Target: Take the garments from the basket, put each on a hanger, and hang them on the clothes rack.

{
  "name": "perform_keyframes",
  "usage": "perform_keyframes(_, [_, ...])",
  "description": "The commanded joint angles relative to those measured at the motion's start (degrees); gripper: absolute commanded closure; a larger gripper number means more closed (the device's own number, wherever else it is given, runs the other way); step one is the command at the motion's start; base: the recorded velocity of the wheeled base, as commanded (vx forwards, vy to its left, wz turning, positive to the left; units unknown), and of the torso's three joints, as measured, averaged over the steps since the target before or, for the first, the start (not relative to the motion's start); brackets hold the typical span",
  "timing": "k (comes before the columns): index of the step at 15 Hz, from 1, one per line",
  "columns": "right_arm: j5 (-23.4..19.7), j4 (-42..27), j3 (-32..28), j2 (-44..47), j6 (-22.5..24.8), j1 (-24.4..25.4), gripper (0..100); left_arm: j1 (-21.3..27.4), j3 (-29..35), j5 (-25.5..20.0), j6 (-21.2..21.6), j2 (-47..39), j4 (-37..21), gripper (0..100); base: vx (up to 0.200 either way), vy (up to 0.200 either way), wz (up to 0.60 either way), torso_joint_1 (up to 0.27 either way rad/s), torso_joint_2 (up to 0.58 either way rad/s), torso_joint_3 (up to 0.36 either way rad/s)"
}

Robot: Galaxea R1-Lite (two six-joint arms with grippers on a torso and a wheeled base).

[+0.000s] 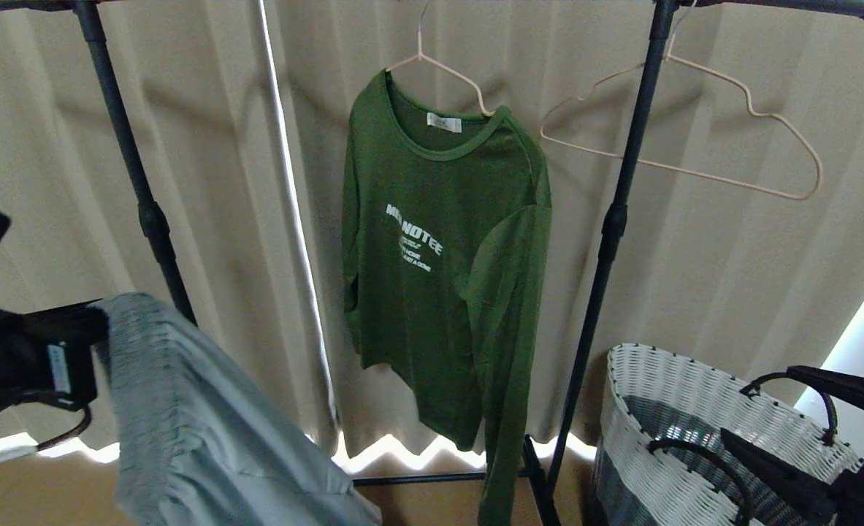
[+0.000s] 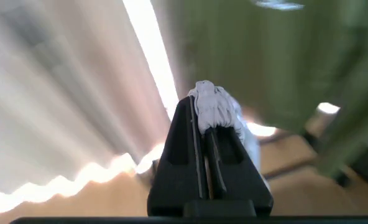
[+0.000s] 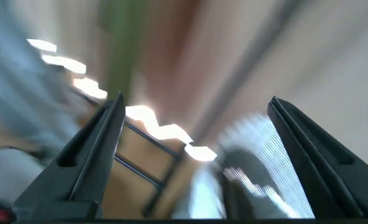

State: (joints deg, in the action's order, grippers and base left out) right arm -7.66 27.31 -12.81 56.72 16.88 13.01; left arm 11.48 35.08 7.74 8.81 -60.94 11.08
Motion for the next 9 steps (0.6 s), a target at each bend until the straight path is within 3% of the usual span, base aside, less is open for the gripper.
perform_keyframes(1, [0.1,-0.1,5.8,-7.2,0.3,-3.1,0,-8.8,-2.8,-0.3,0.0,10.7,-5.2,100,0.000,0.000,0.00,0.000,0.00,0.000])
perform_keyframes(5, [0.2,-0.5,3.7,-6.5,0.3,-5.4,0,-11.5,-6.6,-0.9,-2.6,14.5,-6.7,100,0.000,0.000,0.00,0.000,0.00,0.000])
perform_keyframes(9, [0.2,-0.4,6.9,-7.2,0.3,-7.6,0,-11.7,-13.0,-6.2,-7.0,19.9,-6.2,100,0.000,0.000,0.00,0.000,0.00,0.000])
